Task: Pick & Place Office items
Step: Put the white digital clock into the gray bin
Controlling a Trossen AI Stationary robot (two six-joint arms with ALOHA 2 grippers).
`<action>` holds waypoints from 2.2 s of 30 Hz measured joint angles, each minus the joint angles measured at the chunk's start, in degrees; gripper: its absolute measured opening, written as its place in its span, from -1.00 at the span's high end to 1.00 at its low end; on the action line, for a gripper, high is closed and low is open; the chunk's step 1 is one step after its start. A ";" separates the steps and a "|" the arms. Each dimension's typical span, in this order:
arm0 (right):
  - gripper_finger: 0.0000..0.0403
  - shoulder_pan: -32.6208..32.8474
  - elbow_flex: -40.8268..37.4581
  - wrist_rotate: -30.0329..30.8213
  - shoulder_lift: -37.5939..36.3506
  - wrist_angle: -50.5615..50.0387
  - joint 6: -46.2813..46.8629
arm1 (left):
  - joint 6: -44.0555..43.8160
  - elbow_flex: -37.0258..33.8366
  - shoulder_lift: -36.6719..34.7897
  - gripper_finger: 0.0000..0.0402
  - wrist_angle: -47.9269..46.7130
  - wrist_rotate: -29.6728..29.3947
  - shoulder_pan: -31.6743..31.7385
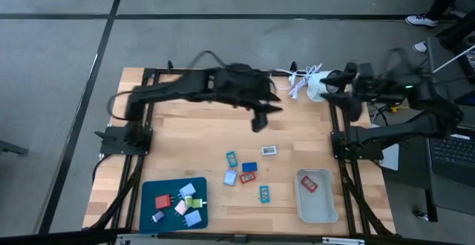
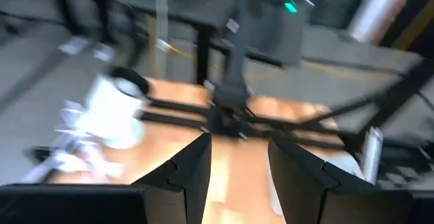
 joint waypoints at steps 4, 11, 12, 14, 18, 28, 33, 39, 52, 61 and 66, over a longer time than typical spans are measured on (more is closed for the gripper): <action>-0.41 0.40 -0.04 -0.15 5.32 -8.54 -1.38 | -1.92 -0.02 -5.73 0.30 -1.05 -12.57 -4.03; -0.41 0.87 -0.13 -5.02 16.27 -8.39 -10.06 | -3.19 -0.01 -8.77 0.30 -2.51 -31.04 -13.39; -0.41 0.87 -0.16 -6.46 18.23 -8.99 -11.28 | -3.80 -0.02 -8.75 0.30 -3.06 -33.08 -14.57; -0.41 0.87 -1.25 -8.17 22.04 -9.44 -13.75 | -5.71 -0.02 -8.54 0.30 -4.58 -36.02 -16.56; -0.41 0.90 -6.78 -13.79 28.18 -6.62 -16.45 | -10.74 -0.07 -6.80 0.30 -8.98 -40.76 -19.43; -0.41 2.53 -22.26 -15.86 34.20 6.56 -14.57 | -21.92 -0.23 -4.32 0.30 -14.61 -52.96 -26.76; -0.41 2.51 -22.53 -15.14 34.28 8.82 -12.80 | -41.82 -3.36 -4.29 0.30 -30.91 -63.81 -33.79; -0.41 2.51 -22.53 -16.86 33.90 12.26 -10.45 | -72.38 -14.61 -4.42 0.30 -42.77 -65.36 -41.23; -0.41 2.47 -20.57 -22.66 33.90 16.02 -1.59 | -51.03 -29.21 -7.93 0.35 3.88 -48.44 -45.22; -0.41 2.47 -13.14 -18.08 33.90 14.59 -0.84 | -25.87 -38.62 -9.09 0.58 33.01 -19.14 -34.64; -0.41 2.36 -12.66 -13.51 33.97 6.23 0.40 | -22.68 -51.08 -10.87 0.58 51.91 -9.02 -29.72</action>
